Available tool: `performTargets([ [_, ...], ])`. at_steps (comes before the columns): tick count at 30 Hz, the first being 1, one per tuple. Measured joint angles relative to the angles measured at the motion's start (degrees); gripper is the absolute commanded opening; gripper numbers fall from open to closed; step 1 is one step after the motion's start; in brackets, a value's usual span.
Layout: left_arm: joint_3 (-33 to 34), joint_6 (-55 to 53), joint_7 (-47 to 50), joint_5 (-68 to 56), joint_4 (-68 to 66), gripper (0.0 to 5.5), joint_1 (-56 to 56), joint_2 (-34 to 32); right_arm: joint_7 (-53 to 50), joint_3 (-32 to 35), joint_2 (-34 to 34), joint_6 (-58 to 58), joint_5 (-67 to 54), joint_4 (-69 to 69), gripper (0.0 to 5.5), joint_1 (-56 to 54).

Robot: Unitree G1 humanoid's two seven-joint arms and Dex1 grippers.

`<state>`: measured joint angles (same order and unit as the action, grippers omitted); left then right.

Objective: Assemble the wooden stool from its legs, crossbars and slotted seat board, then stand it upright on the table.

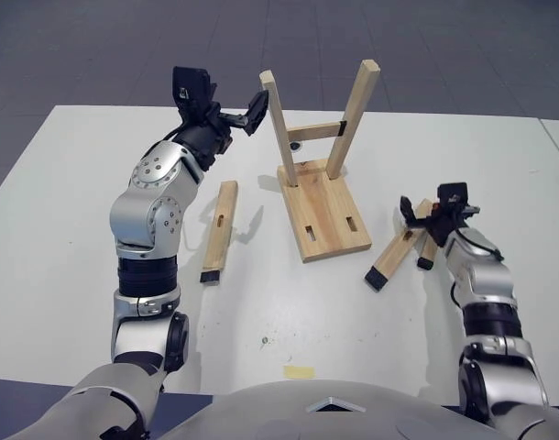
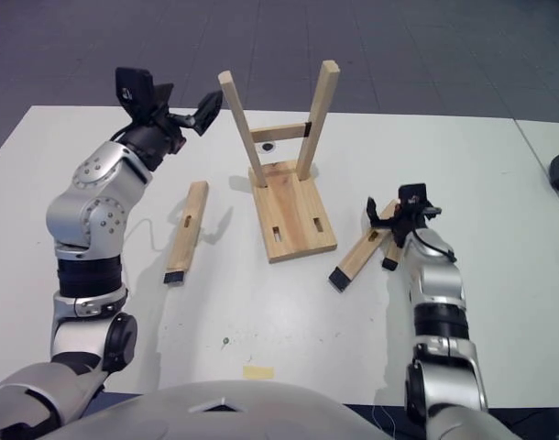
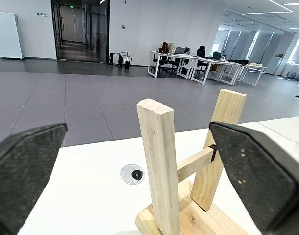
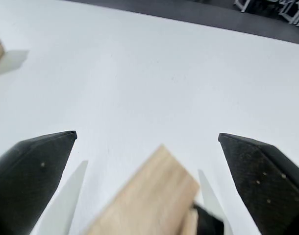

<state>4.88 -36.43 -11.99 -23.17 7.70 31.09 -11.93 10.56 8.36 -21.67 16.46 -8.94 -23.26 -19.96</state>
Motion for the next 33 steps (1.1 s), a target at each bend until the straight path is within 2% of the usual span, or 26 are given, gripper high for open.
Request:
performTargets([
  [5,0.80,0.15,0.45,0.47,0.37,5.40,-0.17,0.00,-0.57,2.15,0.08,-4.48,0.60,-1.47,5.39,-0.47],
  [10,4.82,1.20,3.05,-0.15,3.56,5.40,-3.23,0.67,-2.45,12.45,-0.70,-15.08,-2.27,8.20,5.39,12.18],
  [14,5.22,0.77,3.27,-0.54,6.83,5.40,-6.38,0.46,-0.76,13.93,2.69,-16.58,-5.02,18.58,5.39,26.16],
  [17,5.27,0.01,3.50,-0.60,8.71,5.40,-8.41,0.01,1.23,11.15,6.00,-14.30,-5.76,22.90,5.39,35.14],
  [19,5.45,-0.34,4.07,-0.62,9.10,5.40,-8.95,-0.02,1.58,9.48,6.44,-12.98,-5.09,24.14,5.39,36.99],
  [28,4.80,-0.64,4.57,-0.54,9.41,5.40,-9.07,-0.02,-0.47,4.88,6.47,-1.83,-1.94,27.75,5.39,35.35],
  [33,4.68,-0.62,4.58,-0.37,9.10,5.40,-9.15,-0.13,-5.07,7.17,7.43,11.02,-4.25,31.32,4.59,32.30],
])
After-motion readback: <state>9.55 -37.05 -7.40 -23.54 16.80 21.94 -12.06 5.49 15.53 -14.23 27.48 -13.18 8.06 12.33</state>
